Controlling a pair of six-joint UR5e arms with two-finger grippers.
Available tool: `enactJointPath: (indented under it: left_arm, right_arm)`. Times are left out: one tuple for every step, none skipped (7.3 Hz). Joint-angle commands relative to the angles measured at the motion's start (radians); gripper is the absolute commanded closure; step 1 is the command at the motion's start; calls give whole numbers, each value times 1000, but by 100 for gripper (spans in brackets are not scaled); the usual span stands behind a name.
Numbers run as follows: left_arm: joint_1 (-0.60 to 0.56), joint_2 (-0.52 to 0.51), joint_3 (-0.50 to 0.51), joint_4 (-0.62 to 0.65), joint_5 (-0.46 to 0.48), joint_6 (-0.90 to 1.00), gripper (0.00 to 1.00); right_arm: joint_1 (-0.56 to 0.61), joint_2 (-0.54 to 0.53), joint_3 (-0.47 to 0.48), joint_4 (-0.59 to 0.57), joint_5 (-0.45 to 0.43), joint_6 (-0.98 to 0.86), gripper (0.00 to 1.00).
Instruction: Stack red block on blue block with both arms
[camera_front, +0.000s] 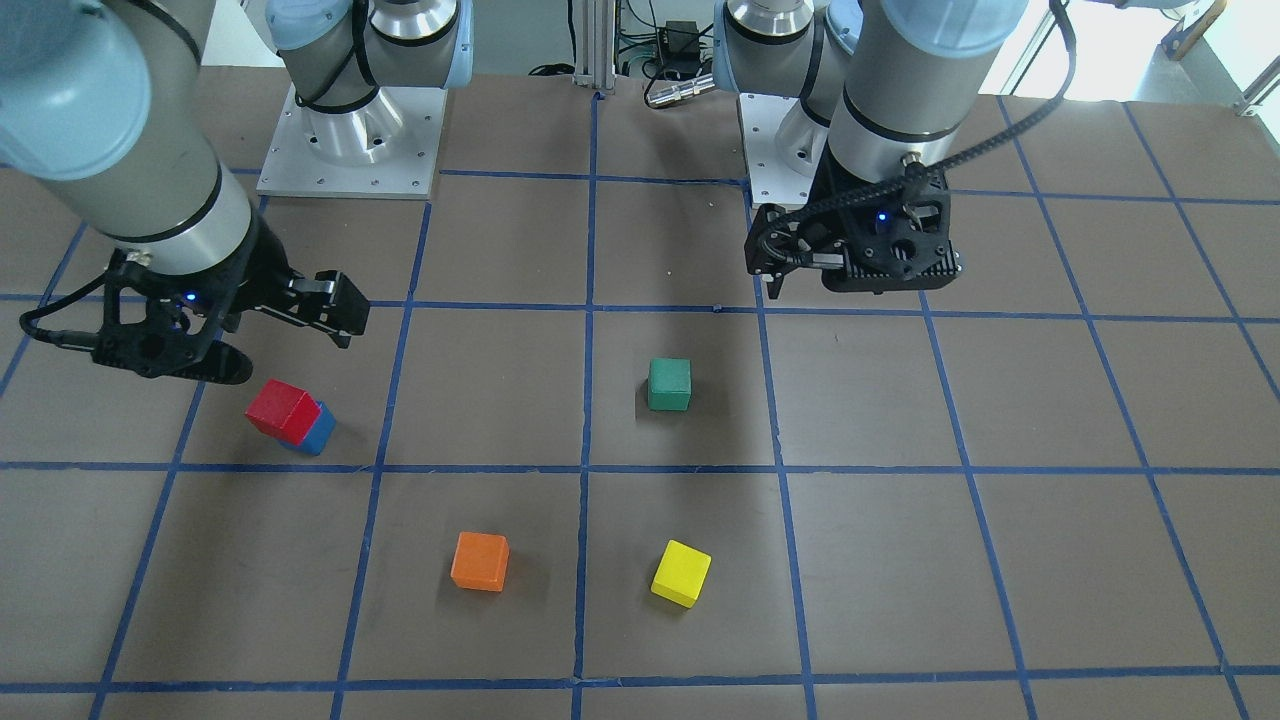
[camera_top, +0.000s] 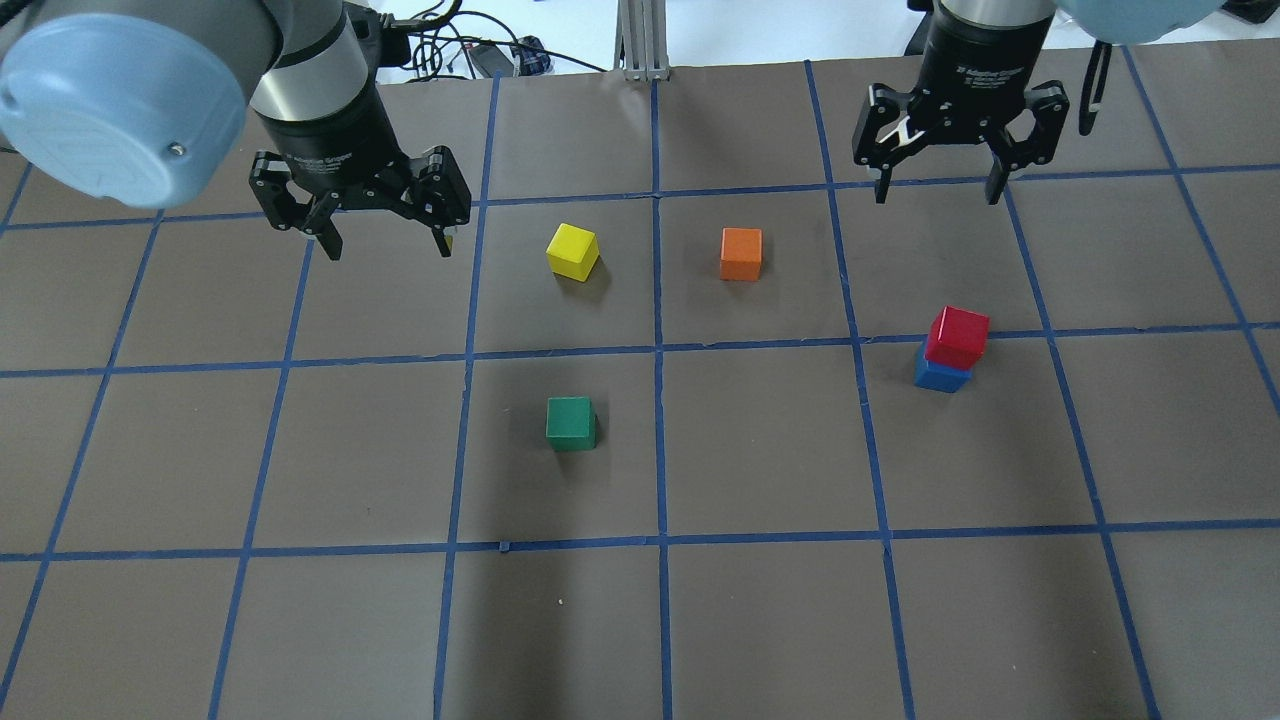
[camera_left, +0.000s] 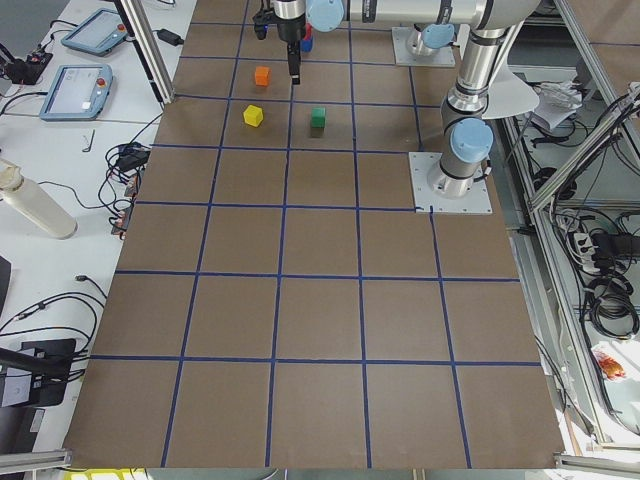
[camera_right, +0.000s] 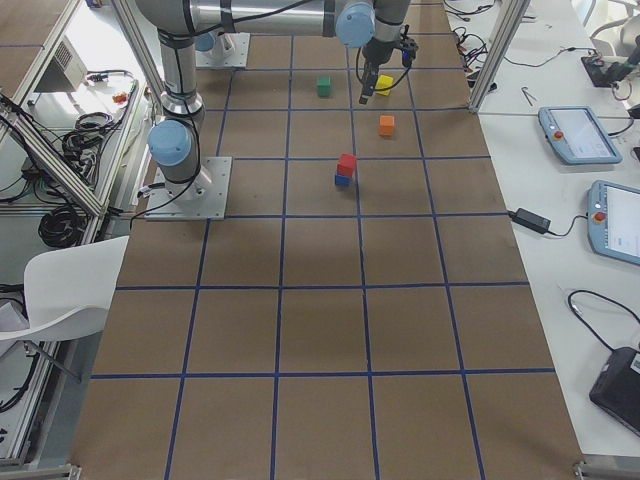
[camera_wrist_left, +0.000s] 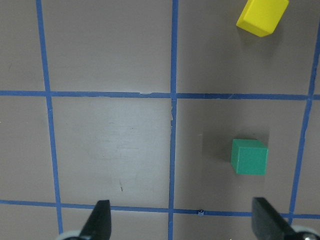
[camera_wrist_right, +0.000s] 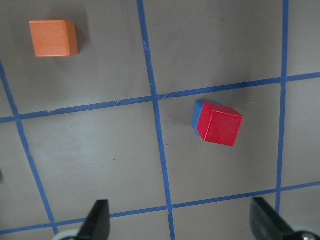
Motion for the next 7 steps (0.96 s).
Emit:
enactJointPath:
  left_arm:
    - [-20,21,-4,-64,-57,26,0]
    - [-13,22,-4,-68,-54,102,0]
    - [-10,22,-4,-73,-49,115,0]
    - [-5,19,-5,-59,-54,111,0]
    - [6,6,-2,-53,-57,126,0]
    - [50,8,-2,-46,-55,166,0]
    - [100,19,-4,-30,-57,195,0]
  right_arm:
    - [44,-34,38,-2,5,36,0]
    - [47,-69,78,-8,16,39,0]
    - [47,-106,113,-20,37,38,0]
    - [47,-123,129,-30,36,41,0]
    - [47,-143,130,-30,37,41,0]
    - [47,-155,135,-28,37,44,0]
    - [47,-158,134,-28,37,44,0]
